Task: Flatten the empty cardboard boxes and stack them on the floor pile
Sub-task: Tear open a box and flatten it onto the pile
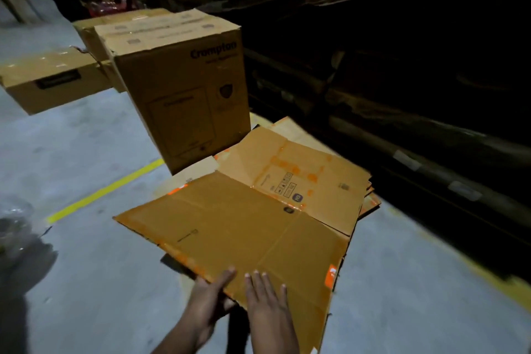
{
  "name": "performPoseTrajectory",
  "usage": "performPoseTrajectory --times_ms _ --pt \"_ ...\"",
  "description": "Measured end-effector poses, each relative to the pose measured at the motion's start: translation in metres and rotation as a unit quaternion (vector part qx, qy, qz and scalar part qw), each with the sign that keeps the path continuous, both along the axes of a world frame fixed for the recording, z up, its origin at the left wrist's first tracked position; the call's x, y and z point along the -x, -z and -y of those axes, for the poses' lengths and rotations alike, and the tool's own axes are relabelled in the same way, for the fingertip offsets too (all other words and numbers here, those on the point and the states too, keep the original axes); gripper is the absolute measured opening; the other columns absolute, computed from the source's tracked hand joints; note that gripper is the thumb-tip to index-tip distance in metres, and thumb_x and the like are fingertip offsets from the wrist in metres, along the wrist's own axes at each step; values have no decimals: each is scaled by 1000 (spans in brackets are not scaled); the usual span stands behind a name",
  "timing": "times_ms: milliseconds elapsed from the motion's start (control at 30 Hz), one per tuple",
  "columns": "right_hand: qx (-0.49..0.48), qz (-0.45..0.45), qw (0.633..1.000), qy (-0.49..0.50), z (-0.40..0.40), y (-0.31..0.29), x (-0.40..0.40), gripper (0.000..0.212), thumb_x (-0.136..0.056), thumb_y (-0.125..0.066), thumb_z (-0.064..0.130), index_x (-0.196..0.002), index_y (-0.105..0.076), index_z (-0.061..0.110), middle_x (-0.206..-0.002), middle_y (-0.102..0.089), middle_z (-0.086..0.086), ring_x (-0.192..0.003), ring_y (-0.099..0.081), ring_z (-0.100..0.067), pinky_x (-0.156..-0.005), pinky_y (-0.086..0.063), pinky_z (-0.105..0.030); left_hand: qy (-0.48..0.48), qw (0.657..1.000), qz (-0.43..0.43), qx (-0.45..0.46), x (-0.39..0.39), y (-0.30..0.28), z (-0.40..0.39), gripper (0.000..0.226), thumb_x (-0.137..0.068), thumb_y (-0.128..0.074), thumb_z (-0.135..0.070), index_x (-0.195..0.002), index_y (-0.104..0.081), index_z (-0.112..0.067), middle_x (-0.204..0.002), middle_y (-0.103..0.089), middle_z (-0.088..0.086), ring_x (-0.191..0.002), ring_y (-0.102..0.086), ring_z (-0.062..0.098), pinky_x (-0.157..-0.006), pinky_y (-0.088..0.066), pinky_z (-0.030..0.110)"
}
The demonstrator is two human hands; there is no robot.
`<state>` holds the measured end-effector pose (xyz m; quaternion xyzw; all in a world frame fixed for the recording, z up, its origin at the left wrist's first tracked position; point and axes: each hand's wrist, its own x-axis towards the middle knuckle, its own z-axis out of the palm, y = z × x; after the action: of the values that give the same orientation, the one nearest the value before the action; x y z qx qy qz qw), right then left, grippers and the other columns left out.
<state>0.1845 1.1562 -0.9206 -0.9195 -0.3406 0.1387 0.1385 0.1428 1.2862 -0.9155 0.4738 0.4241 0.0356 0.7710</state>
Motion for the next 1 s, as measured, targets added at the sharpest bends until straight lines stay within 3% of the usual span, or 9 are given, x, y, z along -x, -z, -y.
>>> performPoseTrajectory --times_ms 167,267,333,400,500,633,767,867,1000 --pt "-70 14 997 16 -7 23 1 65 -53 -81 25 -117 -73 22 -116 -73 3 -102 -72 -12 -81 -61 -36 66 998 3 -4 -11 -3 10 36 -95 -62 -1 -128 -51 5 -70 -66 8 -50 -58 18 -45 -47 25" --pt "-44 55 996 46 -10 36 1 86 -27 -96 31 -109 -78 12 -108 -76 1 -101 -73 -17 -104 -42 -43 62 998 11 -28 -14 -2 -25 37 -91 -68 -5 -125 -57 -11 -96 -74 14 -66 -68 27 -54 -55 31" --pt "-35 101 993 50 -11 45 3 80 -42 -87 31 -117 -71 10 -112 -75 0 -102 -73 -20 -104 -32 -51 80 994 4 -74 -24 -4 -51 35 -91 -68 -6 -125 -59 -13 -108 -75 13 -86 -73 31 -71 -60 41" --pt "-28 82 995 47 -15 38 0 77 -49 -82 32 -122 -65 16 -115 -73 3 -100 -72 -20 -91 -52 -46 58 993 10 -98 -40 -6 -66 32 -90 -72 -12 -120 -61 -15 -107 -75 13 -91 -72 30 -80 -59 42" --pt "-50 105 992 54 -36 16 -18 61 -58 -84 27 -118 -71 21 -103 -69 2 -89 -61 -24 -68 -53 -38 -71 995 19 -69 -63 0 -75 4 -101 -59 -18 -104 -58 -20 -90 -65 -1 -62 -70 9 -54 -56 20" --pt "-40 137 987 75 -64 14 -40 23 -78 -58 17 -96 -72 23 -84 -58 1 -82 -56 -23 -57 -50 -34 -67 998 -13 -8 -74 31 -66 39 -87 -77 -39 -114 -60 -18 -101 -73 3 -82 -68 22 -78 -53 37" --pt "-45 105 993 31 -57 36 -30 32 -76 -71 16 -108 -70 20 -89 -58 0 -85 -56 -22 -62 -53 -33 -60 992 -73 -84 -75 53 -53 42 -82 -72 5 -119 -57 -9 -103 -71 17 -91 -69 32 -89 -57 50" --pt "-24 45 998 37 -46 42 -26 54 -63 -87 34 -113 -68 23 -93 -57 2 -89 -57 -21 -66 -55 -32 -98 979 -97 -148 -80 57 -66 42 -85 -66 5 -120 -52 -13 -106 -70 25 -74 -64 28 -70 -58 45" --pt "-59 12 997 42 -34 47 -26 44 -89 -68 40 -129 -64 24 -114 -61 5 -109 -60 -18 -81 -55 -29 -96 951 -180 -231 -70 58 -87 64 -90 -58 2 -147 -33 -12 -115 -62 22 -76 -62 33 -58 -53 33"
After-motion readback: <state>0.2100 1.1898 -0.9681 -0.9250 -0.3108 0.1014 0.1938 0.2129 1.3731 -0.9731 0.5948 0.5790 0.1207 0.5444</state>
